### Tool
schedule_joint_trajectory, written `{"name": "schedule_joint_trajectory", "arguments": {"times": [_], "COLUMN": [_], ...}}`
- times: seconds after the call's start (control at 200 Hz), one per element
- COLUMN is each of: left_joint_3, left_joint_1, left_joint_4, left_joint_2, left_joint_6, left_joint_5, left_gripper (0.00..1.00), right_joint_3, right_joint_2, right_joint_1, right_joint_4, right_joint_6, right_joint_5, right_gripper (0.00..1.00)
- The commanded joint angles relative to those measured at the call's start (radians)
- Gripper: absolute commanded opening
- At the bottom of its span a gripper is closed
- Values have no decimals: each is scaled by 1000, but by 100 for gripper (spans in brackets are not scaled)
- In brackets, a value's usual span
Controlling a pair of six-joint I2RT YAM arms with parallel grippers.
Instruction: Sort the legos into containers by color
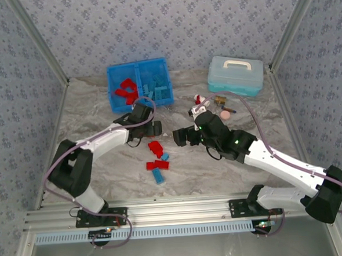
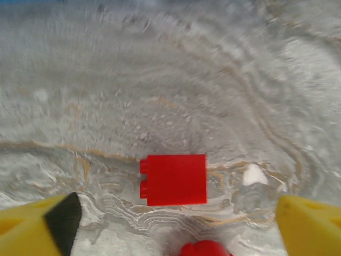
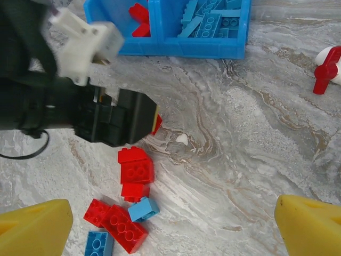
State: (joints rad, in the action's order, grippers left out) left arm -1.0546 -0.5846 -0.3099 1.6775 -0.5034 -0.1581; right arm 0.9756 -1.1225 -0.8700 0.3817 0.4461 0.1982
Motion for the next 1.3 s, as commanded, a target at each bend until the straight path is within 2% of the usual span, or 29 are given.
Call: {"name": "schedule_joint_trajectory", "arguments": {"times": [0.0,0.115,0.18,0.405,0.525,0.605,0.775,0.899,0.979,1.119,1.294], "left_joint_3": [-66,-84,-101,-92,-62,-41,-33,-70,-112,-199,-413], "left_joint_1": [3,3,2,2,-1,0,-3,1,35,133,244], "left_joint_4": [6,48,48,51,51,44,-8,-48,-50,8,24], "left_joint_2": [80,151,181,204,159,102,-62,-176,-202,-148,79], "left_joint_6": [20,14,12,-2,-4,-3,12,62,101,172,219], "left_joint_5": [-5,13,12,10,10,7,-28,-125,-177,-171,-153], "left_gripper": [99,99,95,60,42,33,30,30,30,30,29], "right_joint_3": [-23,-38,-37,-37,-37,-34,-28,-21,-17,-2,12], "right_joint_2": [46,71,77,81,72,65,58,55,52,40,32], "right_joint_1": [6,9,8,12,14,13,14,14,14,15,12], "right_joint_4": [12,20,31,34,21,17,15,11,10,13,17], "right_joint_6": [18,26,25,22,26,28,27,24,23,20,25], "right_joint_5": [17,25,28,33,28,21,18,17,15,2,-6], "right_gripper": [100,100,100,100,100,100,100,100,100,100,100]}}
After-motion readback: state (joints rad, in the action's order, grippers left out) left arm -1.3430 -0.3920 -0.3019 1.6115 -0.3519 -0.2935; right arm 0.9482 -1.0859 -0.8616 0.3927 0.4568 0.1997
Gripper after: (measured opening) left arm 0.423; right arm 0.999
